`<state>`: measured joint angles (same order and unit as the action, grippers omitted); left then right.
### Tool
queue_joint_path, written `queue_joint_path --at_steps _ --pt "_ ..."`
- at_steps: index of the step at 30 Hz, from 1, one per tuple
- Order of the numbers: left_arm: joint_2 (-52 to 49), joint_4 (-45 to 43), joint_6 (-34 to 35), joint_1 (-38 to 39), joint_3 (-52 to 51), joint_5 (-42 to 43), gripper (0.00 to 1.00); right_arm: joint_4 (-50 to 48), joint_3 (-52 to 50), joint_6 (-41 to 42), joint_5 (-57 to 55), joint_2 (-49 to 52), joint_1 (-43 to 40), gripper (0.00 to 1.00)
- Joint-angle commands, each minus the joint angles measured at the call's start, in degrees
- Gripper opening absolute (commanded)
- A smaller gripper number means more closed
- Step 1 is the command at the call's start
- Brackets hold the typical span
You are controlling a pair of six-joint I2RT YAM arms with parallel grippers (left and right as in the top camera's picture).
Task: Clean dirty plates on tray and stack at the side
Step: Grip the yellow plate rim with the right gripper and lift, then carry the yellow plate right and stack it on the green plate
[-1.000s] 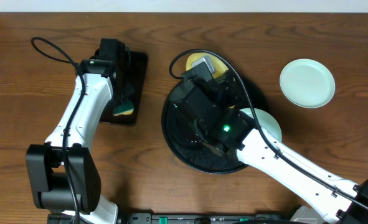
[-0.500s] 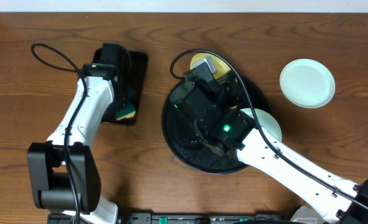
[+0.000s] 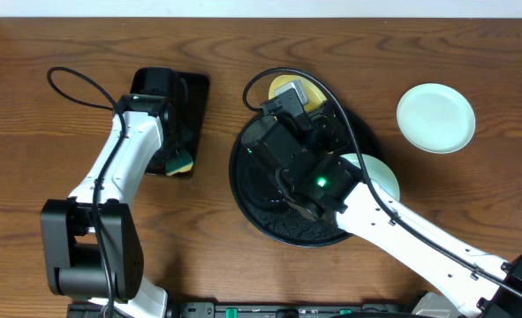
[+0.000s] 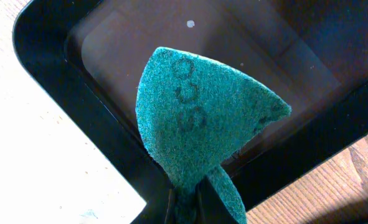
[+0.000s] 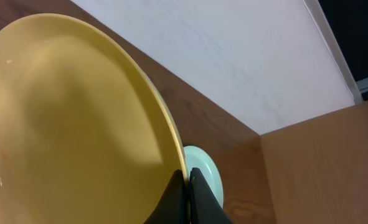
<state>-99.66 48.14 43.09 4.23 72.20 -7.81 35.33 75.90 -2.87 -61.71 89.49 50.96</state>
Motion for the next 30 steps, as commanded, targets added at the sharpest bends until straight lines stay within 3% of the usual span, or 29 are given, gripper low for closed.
queue_joint_path --at_steps 1,9,14,20,25,30 --pt "-0.3 0.1 0.5 0.0 -0.2 -0.3 0.07 0.1 0.2 1.8 -1.1 -1.1 -0.4 0.01" --pt "-0.3 0.1 0.5 0.0 -0.2 -0.3 0.07 0.0 0.2 2.0 -1.1 -1.1 -0.4 0.01" --pt "-0.3 -0.1 0.5 0.0 -0.2 -0.3 0.07 0.5 0.2 7.2 -0.5 -1.1 -1.9 0.01" --pt "-0.3 -0.1 0.5 0.0 -0.2 -0.3 0.08 3.3 0.2 14.9 19.2 -1.1 -11.4 0.01" --pt "-0.3 -0.1 0.5 0.0 -0.2 -0.3 0.07 3.7 0.2 19.9 40.7 -1.1 -24.8 0.01" --pt "-0.3 -0.1 0.5 0.0 -0.2 -0.3 0.07 4.7 0.1 22.7 55.2 -1.1 -39.0 0.01"
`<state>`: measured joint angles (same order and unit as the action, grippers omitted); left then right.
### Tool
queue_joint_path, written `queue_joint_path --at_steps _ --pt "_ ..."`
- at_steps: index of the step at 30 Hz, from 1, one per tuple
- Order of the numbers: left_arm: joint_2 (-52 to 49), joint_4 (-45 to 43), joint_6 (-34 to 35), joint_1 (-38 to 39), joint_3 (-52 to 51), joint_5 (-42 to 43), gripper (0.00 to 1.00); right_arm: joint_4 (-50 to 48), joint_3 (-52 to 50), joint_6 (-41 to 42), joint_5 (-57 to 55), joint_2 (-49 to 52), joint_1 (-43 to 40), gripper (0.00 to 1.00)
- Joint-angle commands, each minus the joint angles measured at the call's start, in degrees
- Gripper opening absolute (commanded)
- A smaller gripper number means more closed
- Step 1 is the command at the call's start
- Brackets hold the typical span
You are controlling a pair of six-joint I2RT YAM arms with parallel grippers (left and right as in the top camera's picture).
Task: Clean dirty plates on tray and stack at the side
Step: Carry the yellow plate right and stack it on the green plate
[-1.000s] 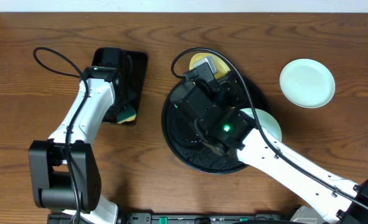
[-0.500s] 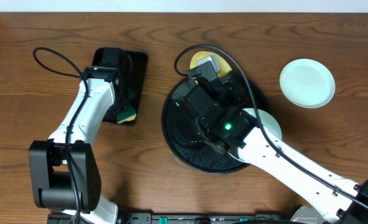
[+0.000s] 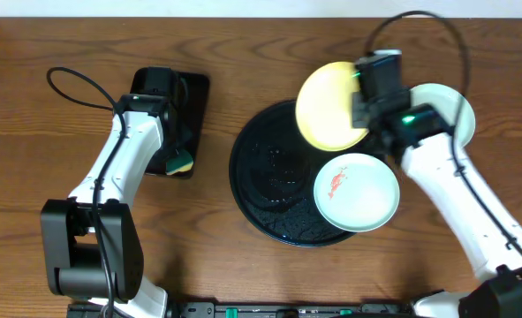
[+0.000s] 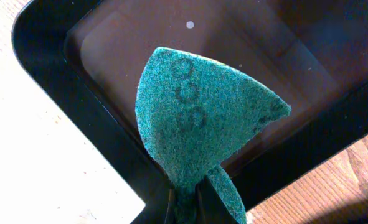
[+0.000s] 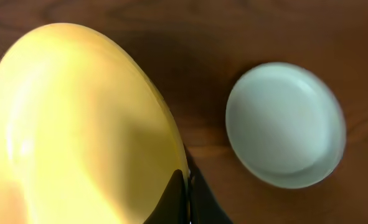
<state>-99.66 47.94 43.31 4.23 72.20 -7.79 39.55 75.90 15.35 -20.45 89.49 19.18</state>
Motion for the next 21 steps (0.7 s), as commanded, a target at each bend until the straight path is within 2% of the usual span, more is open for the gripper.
queue_joint_path --at_steps 1,10,13,21 --pt "-0.3 0.1 0.3 0.0 -0.2 -0.3 0.08 0.6 0.1 5.1 14.9 -1.1 -9.8 0.01" --pt "-0.3 0.1 0.3 0.0 -0.2 -0.3 0.08 -0.4 -2.3 14.4 14.6 -0.6 -28.3 0.01" --pt "-0.3 0.1 0.3 0.0 -0.2 -0.3 0.08 -3.9 -5.5 16.4 14.5 -0.2 -32.8 0.01" --pt "-0.3 -0.3 0.3 0.0 -0.2 -0.3 0.08 -15.0 -14.3 18.8 14.5 0.7 -37.8 0.01"
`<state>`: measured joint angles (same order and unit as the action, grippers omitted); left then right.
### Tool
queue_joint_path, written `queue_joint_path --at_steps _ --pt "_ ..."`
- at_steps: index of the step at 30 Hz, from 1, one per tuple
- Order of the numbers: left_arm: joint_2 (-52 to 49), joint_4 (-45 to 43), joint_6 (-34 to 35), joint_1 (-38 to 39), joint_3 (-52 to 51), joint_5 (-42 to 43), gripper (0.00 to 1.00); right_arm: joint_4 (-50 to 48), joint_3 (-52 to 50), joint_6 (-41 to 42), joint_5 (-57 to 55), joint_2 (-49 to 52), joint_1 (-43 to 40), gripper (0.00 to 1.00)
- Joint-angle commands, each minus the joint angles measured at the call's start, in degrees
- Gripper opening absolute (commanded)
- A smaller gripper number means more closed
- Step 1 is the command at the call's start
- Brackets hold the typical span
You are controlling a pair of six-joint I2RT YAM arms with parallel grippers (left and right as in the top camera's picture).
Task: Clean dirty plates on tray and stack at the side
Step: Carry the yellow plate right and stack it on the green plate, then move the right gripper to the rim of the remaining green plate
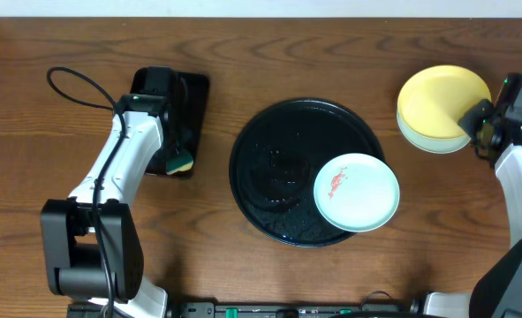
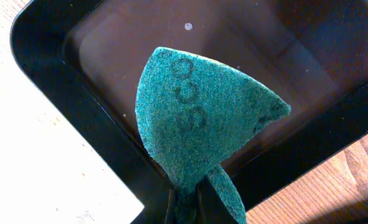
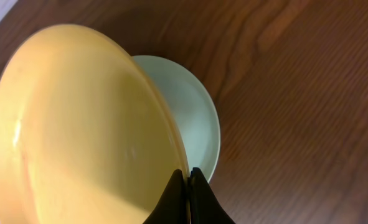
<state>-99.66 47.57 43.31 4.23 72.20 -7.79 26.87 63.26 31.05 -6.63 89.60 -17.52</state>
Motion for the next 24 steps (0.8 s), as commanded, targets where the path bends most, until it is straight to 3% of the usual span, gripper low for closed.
queue_joint_path --at_steps 1,9,12,14,19,24 --pt "-0.3 0.0 0.3 0.1 -0.2 -0.3 0.07 -3.4 -2.1 3.2 0.7 0.9 -1.4 0.02" --pt "-0.3 -0.1 0.3 0.2 -0.2 -0.3 0.07 -7.1 -2.3 3.2 1.0 8.3 -3.1 0.01" --pt "-0.3 -0.1 0.3 0.2 -0.2 -0.3 0.07 -7.4 -2.1 3.2 1.4 10.7 -3.1 0.21" --pt "-0.3 -0.2 0.4 0.2 -0.2 -0.1 0.08 -7.7 -2.1 2.3 1.7 10.9 -3.1 0.45" --pt "-0.3 -0.3 0.6 0.2 -0.2 -0.1 0.07 -7.9 -0.6 -1.9 10.4 10.3 -3.0 0.76" --pt "-0.3 -0.3 0.5 0.2 -0.2 -0.1 0.08 -3.0 -0.2 -1.9 21.3 5.7 -2.6 0.79"
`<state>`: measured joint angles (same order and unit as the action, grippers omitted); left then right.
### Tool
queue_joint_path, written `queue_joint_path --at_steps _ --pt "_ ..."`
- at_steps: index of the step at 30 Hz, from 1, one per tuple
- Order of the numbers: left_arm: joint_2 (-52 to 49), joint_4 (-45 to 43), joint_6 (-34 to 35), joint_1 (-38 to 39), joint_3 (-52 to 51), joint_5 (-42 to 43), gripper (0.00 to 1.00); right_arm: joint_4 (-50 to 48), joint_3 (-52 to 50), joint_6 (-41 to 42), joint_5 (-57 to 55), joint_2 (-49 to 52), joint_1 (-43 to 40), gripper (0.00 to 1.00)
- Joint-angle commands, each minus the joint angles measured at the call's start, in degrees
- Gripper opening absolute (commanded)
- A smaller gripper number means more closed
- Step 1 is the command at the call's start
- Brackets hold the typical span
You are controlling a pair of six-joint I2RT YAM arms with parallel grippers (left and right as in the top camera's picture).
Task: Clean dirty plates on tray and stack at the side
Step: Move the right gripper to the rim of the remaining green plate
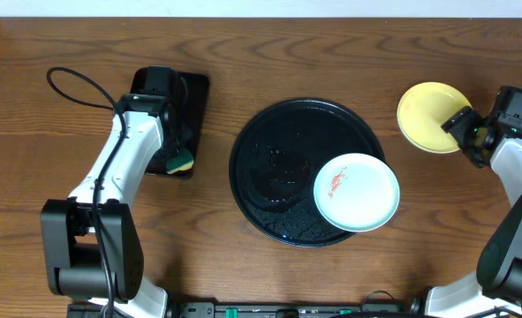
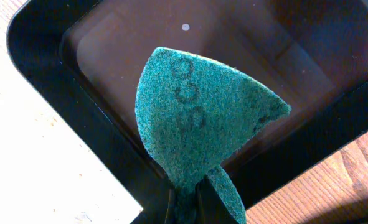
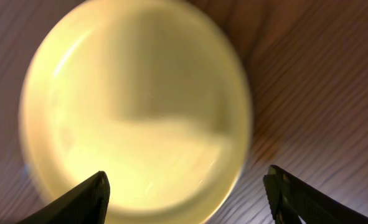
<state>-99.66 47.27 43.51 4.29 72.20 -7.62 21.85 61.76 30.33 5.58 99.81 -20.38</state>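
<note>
A pale green plate with a red smear (image 1: 356,193) lies on the round black tray (image 1: 278,177), at its right side. At the far right a yellow plate (image 1: 432,117) rests flat on the table, covering the plate under it. My right gripper (image 1: 466,132) stands open at its right edge. In the right wrist view the yellow plate (image 3: 137,106) fills the space ahead of the right gripper (image 3: 187,196), whose fingers are spread wide and hold nothing. My left gripper (image 2: 185,202) is shut on a green scouring sponge (image 2: 196,118) above a black rectangular dish (image 2: 59,118).
The black rectangular dish (image 1: 168,119) sits at the left with the left arm over it. A black cable loop (image 1: 66,84) lies beyond it. The table's far edge runs along the top of the overhead view.
My right gripper was shut on the yellow plate's rim over the pale green side plate. It is now open and the yellow plate lies flat there. The left gripper has not moved.
My right gripper first held the yellow plate tilted over the round tray. Then it held it between the tray and the side plate, then on top of that plate. Now it has let go. The left gripper kept the sponge over the dish throughout.
</note>
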Motion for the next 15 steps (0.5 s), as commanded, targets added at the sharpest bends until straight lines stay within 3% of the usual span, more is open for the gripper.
queue_joint_path --at_steps 1,5,10,15 --pt "-0.3 0.0 0.3 0.2 -0.2 -0.3 0.07 3.6 1.4 -1.2 10.1 -5.7 0.5 0.79" --pt "-0.3 0.0 0.3 0.2 -0.2 -0.3 0.07 14.4 1.4 -1.3 10.5 -12.4 1.5 0.83" --pt "-0.3 0.0 0.3 0.2 -0.2 -0.3 0.07 28.7 1.3 -3.1 9.3 -20.4 2.7 0.81" --pt "-0.3 0.0 0.3 0.2 -0.2 -0.3 0.08 36.3 1.2 -3.3 7.9 -23.7 5.8 0.66"
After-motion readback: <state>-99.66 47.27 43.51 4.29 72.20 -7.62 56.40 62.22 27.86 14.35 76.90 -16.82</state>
